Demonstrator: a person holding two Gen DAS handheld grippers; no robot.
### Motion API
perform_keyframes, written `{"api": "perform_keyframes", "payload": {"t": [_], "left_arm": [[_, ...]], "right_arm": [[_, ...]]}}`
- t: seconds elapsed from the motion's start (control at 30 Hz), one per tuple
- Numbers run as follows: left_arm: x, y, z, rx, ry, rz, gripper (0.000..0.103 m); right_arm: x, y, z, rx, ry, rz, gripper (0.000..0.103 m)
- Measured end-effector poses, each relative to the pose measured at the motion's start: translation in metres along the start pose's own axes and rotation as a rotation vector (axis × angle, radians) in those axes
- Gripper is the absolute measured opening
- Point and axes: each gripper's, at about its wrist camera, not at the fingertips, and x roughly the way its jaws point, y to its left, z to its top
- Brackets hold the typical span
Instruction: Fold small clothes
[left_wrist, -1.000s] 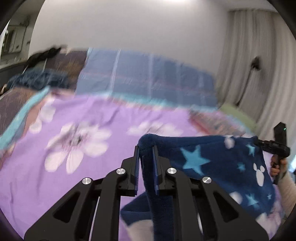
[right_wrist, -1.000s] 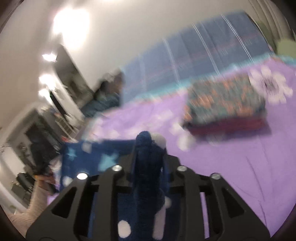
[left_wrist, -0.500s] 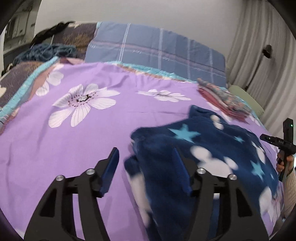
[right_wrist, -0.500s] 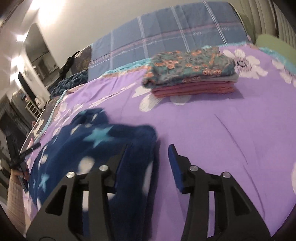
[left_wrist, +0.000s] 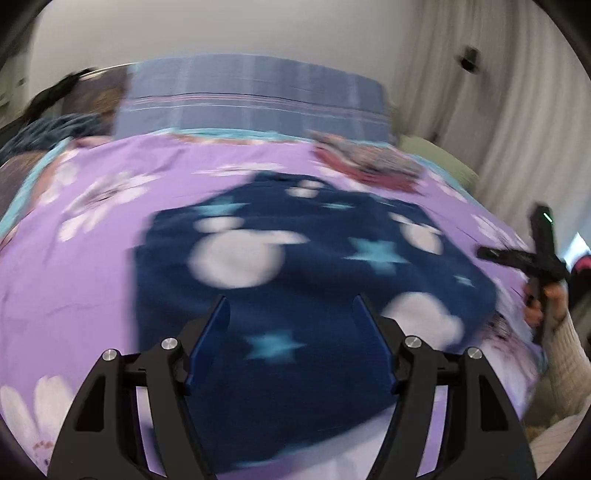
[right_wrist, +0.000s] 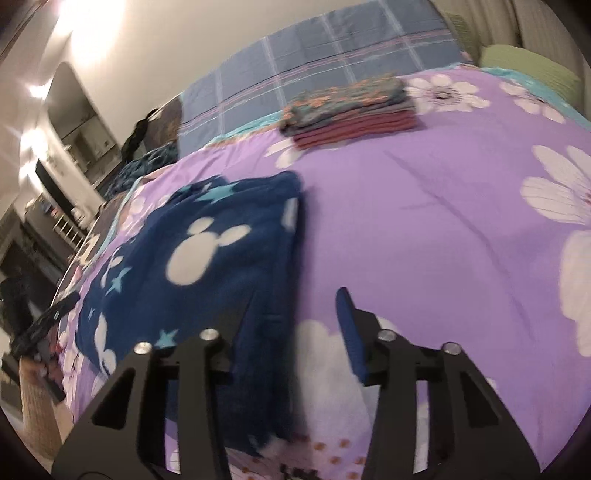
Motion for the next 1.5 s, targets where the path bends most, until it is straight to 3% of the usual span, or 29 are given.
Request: {"api": "perform_keyframes", "payload": {"t": [0.03,0.13,0.3,0.43,0.47,0.53,0.63,0.7,0.8,0.93,1.03,1.1,1.13,1.17,1.2,1.37,1.43,1.5], "left_arm": [[0.008,-0.024,0.004,0.041,0.018,-0.028,0.069],[0.030,-0.100,0.009,0.194,0.038,-0.104,0.069],[0.070,-0.222,-0.004,0.485,0.071,-0.192,0.069],[0.100,-0.271,-0.018,0.568,0.141,-0.221,0.074],[0.106,-0.277,-0.020,0.580,0.151,-0.204,0.078],[0.119,-0.282,-0.026,0.597,0.165,-0.153,0.079],[0.132,-0.277,-0.027,0.554,0.205,-0.138,0.079],[0.135,-0.270,-0.027,0.520,0.220,-0.139,0.079],[0.138,-0.268,-0.027,0.495,0.221,-0.141,0.079],[0.138,-0.263,-0.026,0.453,0.217,-0.167,0.078],[0.141,-0.260,-0.022,0.433,0.220,-0.162,0.069],[0.141,-0.256,-0.022,0.421,0.222,-0.172,0.053],[0.140,-0.255,-0.022,0.413,0.223,-0.181,0.047],[0.140,-0.253,-0.022,0.403,0.225,-0.186,0.037],[0.139,-0.251,-0.022,0.393,0.225,-0.194,0.029],[0.135,-0.244,-0.024,0.383,0.227,-0.224,0.026],[0.140,-0.243,-0.029,0.378,0.243,-0.229,0.028],[0.146,-0.243,-0.030,0.377,0.240,-0.228,0.030]], "right_arm": [[-0.001,-0.007,0.002,0.030,0.006,-0.011,0.031],[-0.006,-0.025,0.008,0.087,0.010,-0.003,0.030],[-0.007,-0.034,0.024,0.033,0.024,0.008,0.030],[0.019,-0.039,0.044,0.018,0.102,0.118,0.032],[0.030,-0.040,0.049,0.025,0.126,0.154,0.043],[0.047,-0.041,0.057,0.048,0.163,0.223,0.052],[0.074,-0.036,0.068,0.070,0.237,0.342,0.058],[0.095,-0.029,0.071,0.058,0.310,0.355,0.063],[0.109,-0.023,0.074,0.062,0.343,0.362,0.069],[0.123,-0.009,0.079,0.049,0.431,0.479,0.073],[0.136,0.003,0.079,0.003,0.475,0.406,0.072],[0.139,0.004,0.082,0.042,0.458,0.357,0.052],[0.137,0.004,0.084,0.053,0.440,0.340,0.026],[0.134,0.004,0.088,0.065,0.416,0.345,0.020],[0.129,0.007,0.091,0.064,0.386,0.358,0.018],[0.082,0.036,0.096,-0.091,0.202,0.372,0.017],[0.088,0.035,0.093,-0.111,0.202,0.293,0.018],[0.121,0.025,0.085,-0.120,0.250,0.185,0.022]]}}
